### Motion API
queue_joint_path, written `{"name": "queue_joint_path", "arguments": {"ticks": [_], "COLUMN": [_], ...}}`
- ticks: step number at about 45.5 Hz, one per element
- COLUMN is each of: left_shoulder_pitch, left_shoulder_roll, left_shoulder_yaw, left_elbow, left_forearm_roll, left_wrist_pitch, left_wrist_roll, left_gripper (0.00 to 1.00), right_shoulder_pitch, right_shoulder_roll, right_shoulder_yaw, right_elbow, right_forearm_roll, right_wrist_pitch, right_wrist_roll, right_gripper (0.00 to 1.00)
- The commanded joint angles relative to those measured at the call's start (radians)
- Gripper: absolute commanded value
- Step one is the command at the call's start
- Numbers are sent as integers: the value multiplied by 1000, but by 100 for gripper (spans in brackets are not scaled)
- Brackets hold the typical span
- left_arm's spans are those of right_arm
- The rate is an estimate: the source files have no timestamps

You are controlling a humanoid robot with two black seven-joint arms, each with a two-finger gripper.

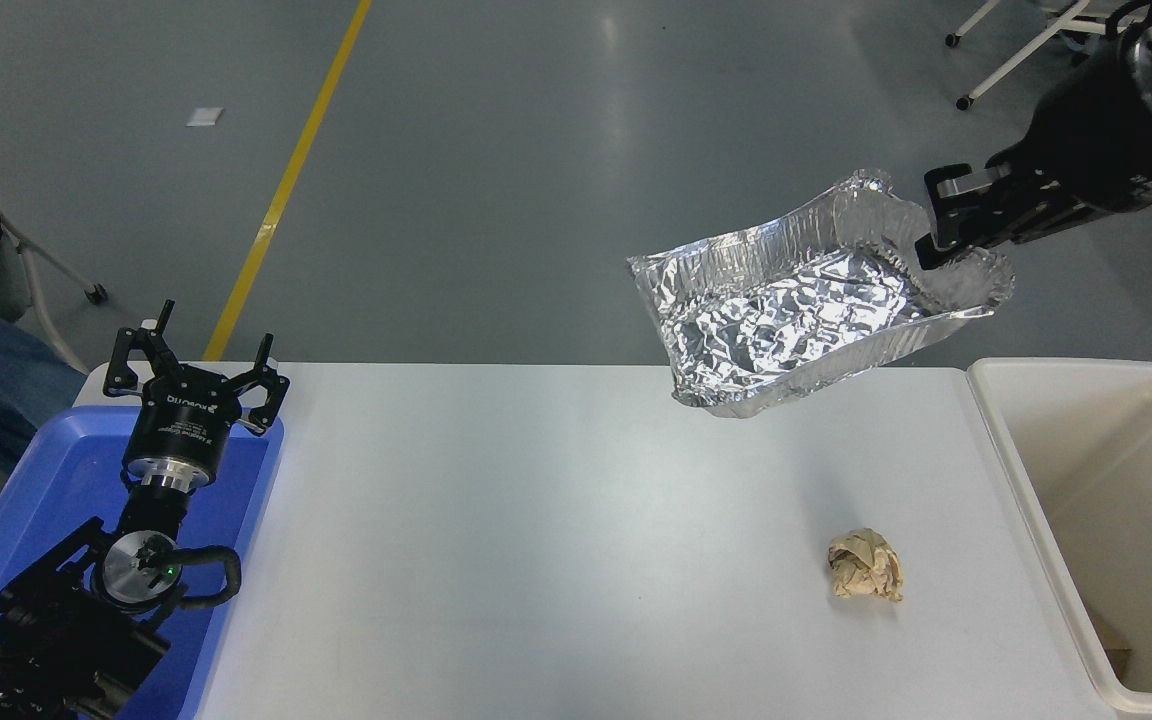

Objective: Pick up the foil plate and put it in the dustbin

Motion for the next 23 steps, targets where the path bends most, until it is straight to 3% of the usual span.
{"name": "queue_joint_path", "arguments": {"ticks": [1,9,13,16,23], "left_shoulder_pitch": [0,0,0,0,0], "left_shoulder_roll": [0,0,0,0,0], "left_shoulder_yaw": [-1,-1,0,-1,-1], "left_elbow": [0,0,0,0,0], "left_forearm_roll": [0,0,0,0,0], "left_wrist_pitch": [0,0,0,0,0], "left_wrist_roll": [0,0,0,0,0], "left_gripper": [100,100,100,100,100], "right_shoulder_pitch": [-117,-416,-611,-754,-1067], "right_shoulder_roll": [-242,-429,-462,-463,-390], "right_shoulder_yaw": [-10,182,298,365,468], "right_elbow": [-140,-313,-373,-421,-602], "right_forearm_roll": [-255,-367,-386,-390,-389], "right_wrist_pitch": [1,1,1,1,-189], "right_wrist_roll": [6,7,12,17,47], "right_gripper": [0,0,0,0,0]}}
